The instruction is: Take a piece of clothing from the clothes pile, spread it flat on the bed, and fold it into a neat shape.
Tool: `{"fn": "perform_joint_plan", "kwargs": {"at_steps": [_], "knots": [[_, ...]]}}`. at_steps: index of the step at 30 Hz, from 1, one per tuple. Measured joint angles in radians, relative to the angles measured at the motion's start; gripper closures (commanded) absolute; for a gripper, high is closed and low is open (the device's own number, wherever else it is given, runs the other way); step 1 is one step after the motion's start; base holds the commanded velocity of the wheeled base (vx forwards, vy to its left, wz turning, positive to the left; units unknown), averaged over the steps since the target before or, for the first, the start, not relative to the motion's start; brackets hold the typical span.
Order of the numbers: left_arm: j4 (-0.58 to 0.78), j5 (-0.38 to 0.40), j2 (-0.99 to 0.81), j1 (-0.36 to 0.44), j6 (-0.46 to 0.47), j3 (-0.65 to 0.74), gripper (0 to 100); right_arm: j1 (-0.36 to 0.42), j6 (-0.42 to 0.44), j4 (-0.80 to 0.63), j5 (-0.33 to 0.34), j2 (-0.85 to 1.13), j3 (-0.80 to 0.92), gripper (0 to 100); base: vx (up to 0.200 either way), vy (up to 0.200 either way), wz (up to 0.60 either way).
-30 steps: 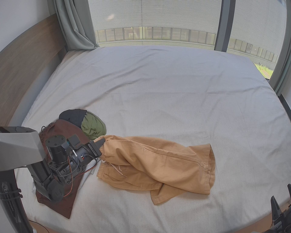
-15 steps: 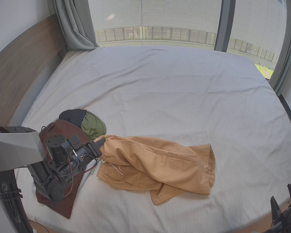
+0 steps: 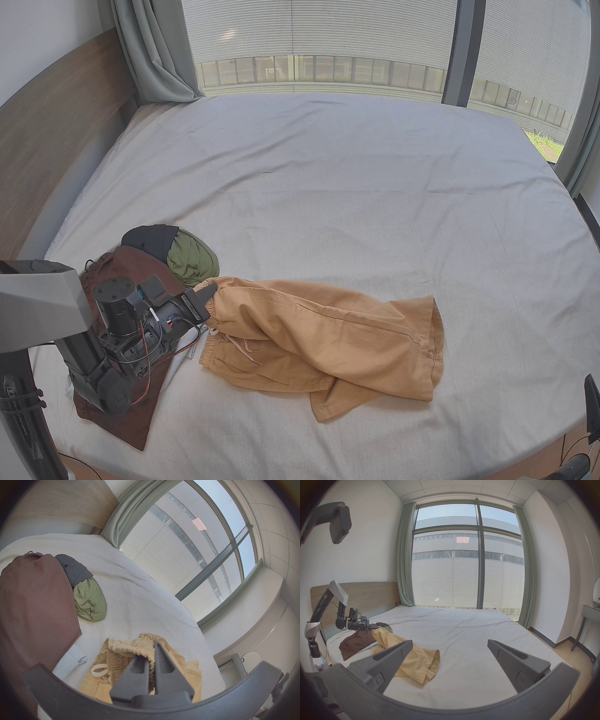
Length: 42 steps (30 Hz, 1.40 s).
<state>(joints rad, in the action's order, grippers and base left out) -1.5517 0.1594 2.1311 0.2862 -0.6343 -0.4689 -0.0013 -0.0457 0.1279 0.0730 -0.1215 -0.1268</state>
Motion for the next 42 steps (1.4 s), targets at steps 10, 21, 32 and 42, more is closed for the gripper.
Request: {"fn": "perform_joint_plan", "kwargs": {"at_steps": [10, 21, 32, 42], "knots": [[0.000, 0.000, -0.001, 0.000, 0.000, 0.000, 100, 0.004, 0.001, 0.002, 0.102, -0.216, -0.089, 0, 0.000, 0.000, 0.00], [0.000, 0.000, -0.005, 0.000, 0.001, -0.001, 100, 0.007, 0.001, 0.009, 0.192, -0.444, -0.144, 0, 0.000, 0.000, 0.00], [0.000, 0.000, -0.007, -0.001, 0.000, 0.000, 100, 0.009, -0.045, 0.015, 0.307, -0.645, -0.184, 0, 0.000, 0.000, 0.00], [0.000, 0.000, -0.007, -0.002, 0.001, -0.004, 100, 0.085, -0.069, 0.064, 0.348, -0.808, -0.248, 0, 0.000, 0.000, 0.00]]}}
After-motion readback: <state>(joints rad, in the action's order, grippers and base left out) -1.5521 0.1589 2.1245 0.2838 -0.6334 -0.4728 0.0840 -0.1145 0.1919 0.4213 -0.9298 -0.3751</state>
